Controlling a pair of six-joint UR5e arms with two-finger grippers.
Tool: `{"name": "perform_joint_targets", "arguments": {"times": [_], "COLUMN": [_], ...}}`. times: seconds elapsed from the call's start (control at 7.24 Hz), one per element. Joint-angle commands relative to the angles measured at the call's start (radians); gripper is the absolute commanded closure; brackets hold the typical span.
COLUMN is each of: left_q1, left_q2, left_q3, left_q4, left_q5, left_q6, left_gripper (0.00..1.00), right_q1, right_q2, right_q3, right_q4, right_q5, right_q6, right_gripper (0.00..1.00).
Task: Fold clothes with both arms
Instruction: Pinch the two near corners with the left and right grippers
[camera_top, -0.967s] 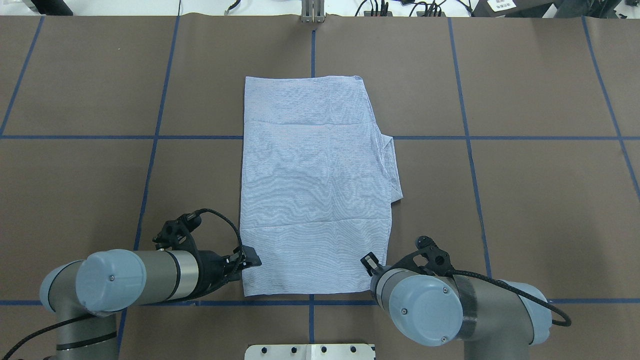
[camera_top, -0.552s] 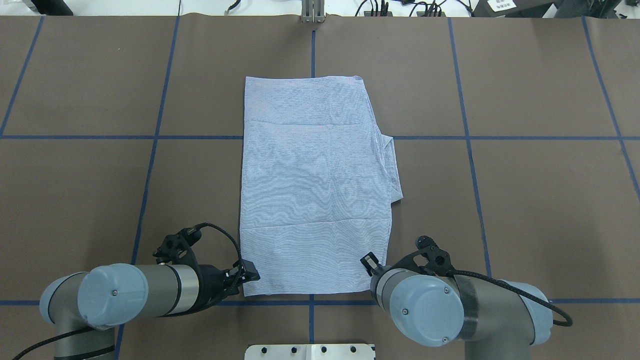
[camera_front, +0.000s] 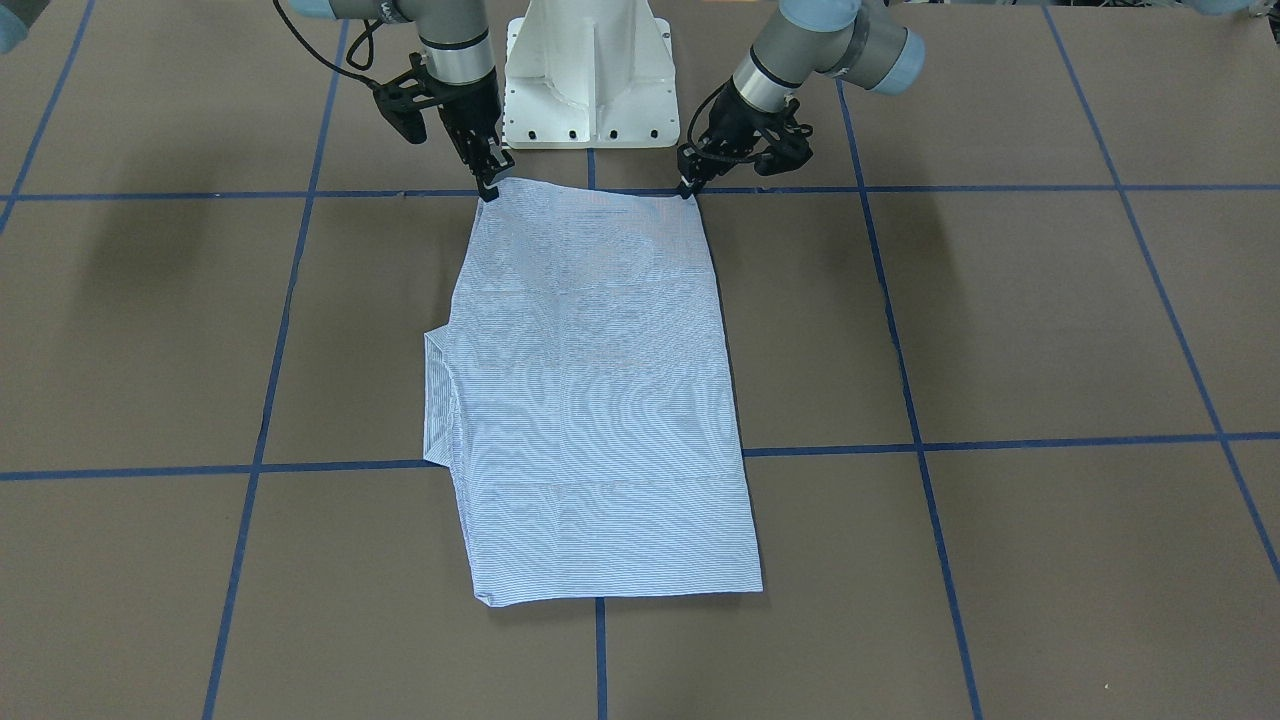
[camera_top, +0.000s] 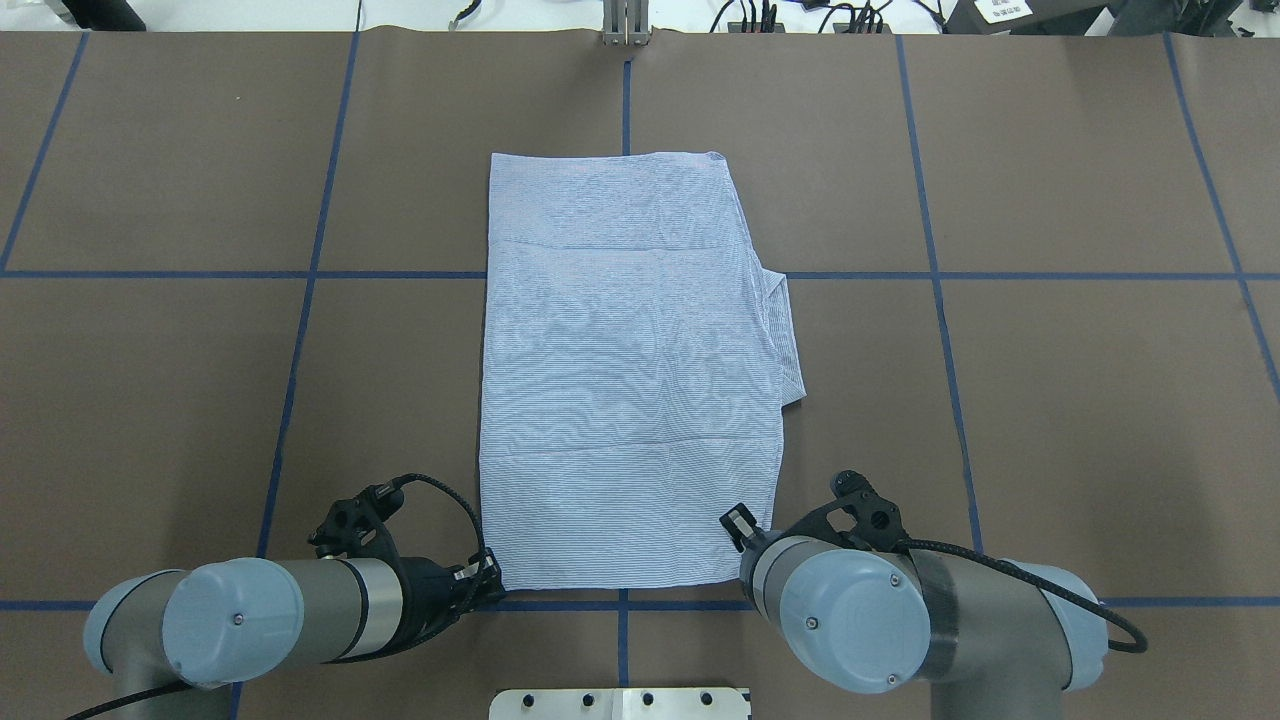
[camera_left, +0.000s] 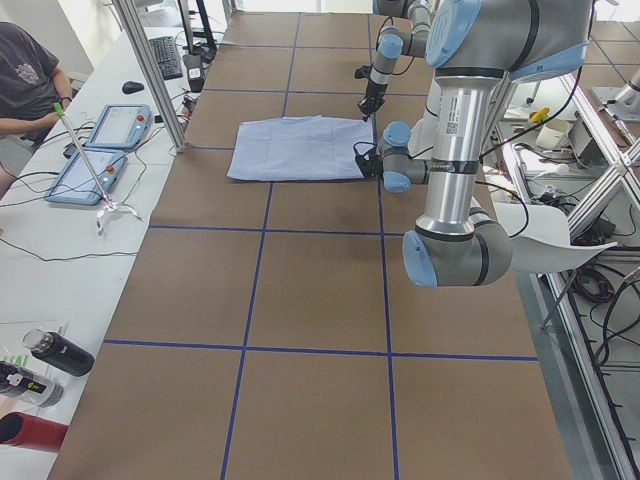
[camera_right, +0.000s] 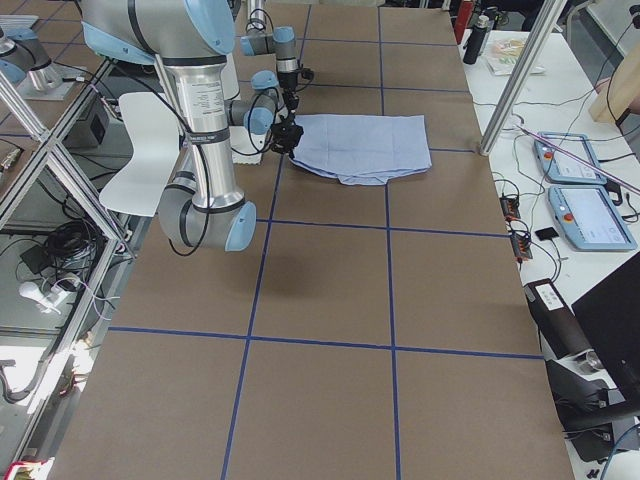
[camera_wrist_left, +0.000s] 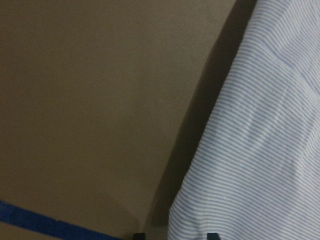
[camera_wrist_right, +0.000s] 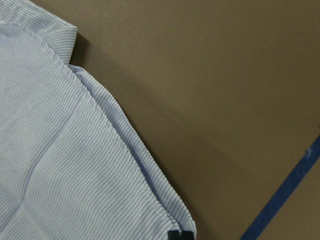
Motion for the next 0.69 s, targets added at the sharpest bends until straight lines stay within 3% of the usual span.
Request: {"name": "perform_joint_targets", "arguments": {"times": [0.0,0.28,0.55], "left_q1": [-0.007,-0.007,-0.018], "left_q2": [0.006,0.1,0.104], "left_q3": [-0.034,-0.185,-0.285], "left_q4": [0.001,0.001,0.013], "left_q5": [0.0,-0.003,-0.015], "left_q6": [-0.002,-0.001,0.001], "left_gripper": [1.0,1.0,1.0], "right_q1": [0.0,-0.019,-0.01], "right_q2": [-0.003,-0.001,0.009], "right_q3": [0.01,0.068,0.191], "right_q4": [-0.008,-0.07,-0.162], "right_q5": [0.001,0.001,0.001], "right_q6": [0.0,0.002,0.017], "right_gripper": [1.0,1.0,1.0]}}
